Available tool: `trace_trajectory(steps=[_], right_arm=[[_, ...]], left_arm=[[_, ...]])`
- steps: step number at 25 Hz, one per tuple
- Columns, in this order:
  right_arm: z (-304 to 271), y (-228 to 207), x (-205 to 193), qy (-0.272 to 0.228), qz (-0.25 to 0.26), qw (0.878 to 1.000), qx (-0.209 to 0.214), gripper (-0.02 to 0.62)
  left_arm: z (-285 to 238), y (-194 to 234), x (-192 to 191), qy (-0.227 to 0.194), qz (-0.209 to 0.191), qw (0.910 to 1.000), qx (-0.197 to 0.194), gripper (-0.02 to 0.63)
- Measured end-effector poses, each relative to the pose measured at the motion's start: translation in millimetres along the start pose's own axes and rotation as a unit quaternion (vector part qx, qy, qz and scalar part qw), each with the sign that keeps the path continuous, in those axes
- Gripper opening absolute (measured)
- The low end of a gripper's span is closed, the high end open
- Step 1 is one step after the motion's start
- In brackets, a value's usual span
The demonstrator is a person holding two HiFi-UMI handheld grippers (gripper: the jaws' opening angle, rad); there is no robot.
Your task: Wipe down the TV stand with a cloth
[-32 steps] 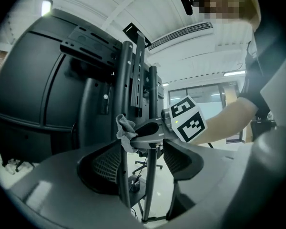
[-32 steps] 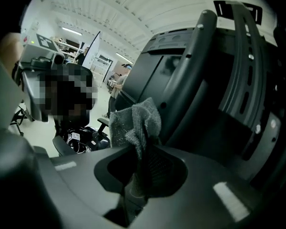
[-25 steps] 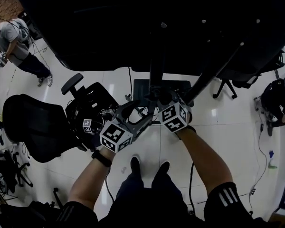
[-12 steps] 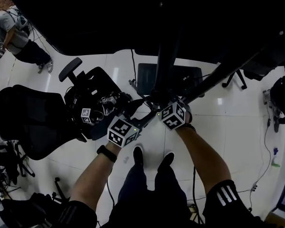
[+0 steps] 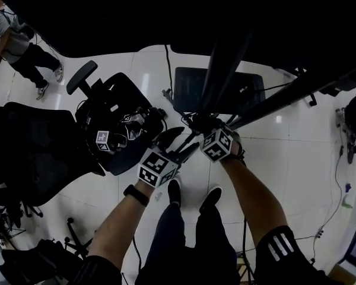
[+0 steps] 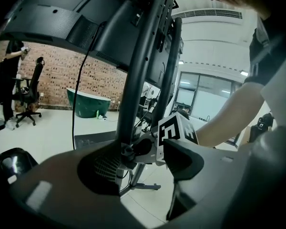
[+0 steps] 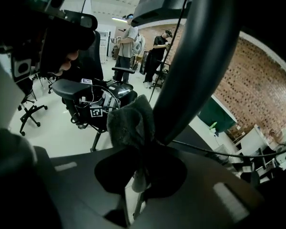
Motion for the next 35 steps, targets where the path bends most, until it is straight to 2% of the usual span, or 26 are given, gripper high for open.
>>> trace_trajectory(steps=[4,9,11,14,17,21,28,32,35], right_arm=[[-22,11,-15,0.014,-0.014,1.000,0.019,0.034],[-49,17,-38,0.037,0.013,0.999,0.026,0.034],[-54,20,-42,0.038,0.009,0.999,0.029,0.034],[-50,21,-40,0.024,-0.017,0.999,0.030,0.034],[-25,14,-32,-0.012,-0.047,0.999,0.022,0.034],[39,-7,-15,-0.078,-0.089,0.993,-0.001,0.034],[206,-54,34,-0.181,-0.031,0.981,-0.064,0.034],[299,-95,56,-0.222,-0.003,0.969,-0.108,0.034],[368,-127,66,-0.247,0.016,0.957,-0.154,0.034]], left_arm=[[-10,9,-14,0.003,0.008,1.0000,-0.004,0.302],[-17,18,-30,0.003,0.008,1.0000,0.005,0.306],[-17,20,-37,0.007,0.010,0.9999,0.007,0.307],[-15,18,-39,0.011,0.018,0.9998,0.004,0.308],[-13,11,-34,0.008,0.014,0.9999,0.001,0.310],[-5,-18,-7,-0.004,-0.002,0.9999,-0.010,0.311],[19,-107,69,-0.050,-0.077,0.9954,-0.028,0.311],[31,-162,124,-0.089,-0.126,0.9872,-0.043,0.311],[35,-204,166,-0.122,-0.138,0.9803,-0.072,0.311]])
Point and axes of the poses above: the fingertips, and each gripper's own axes: z backward along the fingers, y to its left, x out of its top, the point moved 6 cm from there along z, backward along the fingers, and after that the axes turned 15 degrees about z, right-handed, at the moved point
